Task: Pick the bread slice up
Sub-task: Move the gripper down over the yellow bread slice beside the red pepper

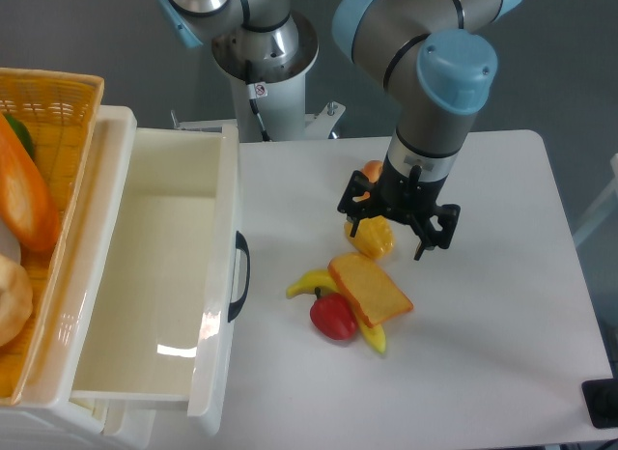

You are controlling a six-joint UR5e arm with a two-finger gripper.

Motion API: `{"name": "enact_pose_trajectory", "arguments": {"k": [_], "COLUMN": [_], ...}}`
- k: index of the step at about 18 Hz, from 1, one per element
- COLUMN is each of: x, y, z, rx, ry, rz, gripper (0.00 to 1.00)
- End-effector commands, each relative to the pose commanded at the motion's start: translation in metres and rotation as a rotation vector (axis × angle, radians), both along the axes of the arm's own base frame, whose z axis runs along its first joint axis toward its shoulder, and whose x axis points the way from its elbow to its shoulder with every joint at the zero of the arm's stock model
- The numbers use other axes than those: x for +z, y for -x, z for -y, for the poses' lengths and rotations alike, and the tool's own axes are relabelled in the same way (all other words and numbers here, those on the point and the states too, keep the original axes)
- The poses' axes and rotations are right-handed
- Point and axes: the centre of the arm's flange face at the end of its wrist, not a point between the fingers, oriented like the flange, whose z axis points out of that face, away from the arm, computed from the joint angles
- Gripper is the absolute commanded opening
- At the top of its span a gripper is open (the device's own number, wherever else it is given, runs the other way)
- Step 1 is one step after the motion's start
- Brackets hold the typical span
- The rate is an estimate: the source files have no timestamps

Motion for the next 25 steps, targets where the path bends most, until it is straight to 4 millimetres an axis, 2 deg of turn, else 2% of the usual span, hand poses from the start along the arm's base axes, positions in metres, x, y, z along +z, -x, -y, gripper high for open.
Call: {"name": "enact_pose_trajectory", "arguments": {"k": [5, 13, 21, 25], "x": [-0.009, -0.073, -0.135, -0.155], "y": [0.000, 0.000, 0.017, 0.009], "z": [0.000, -0.002, -0.011, -0.007], "rx": [-0.001, -0.006, -0.014, -0.001], "ry": [0.029, 0.027, 0.070, 0.090], "rz": [0.001, -0.005, 0.069, 0.112], "gripper": [1.00, 1.00, 1.00, 1.00]}}
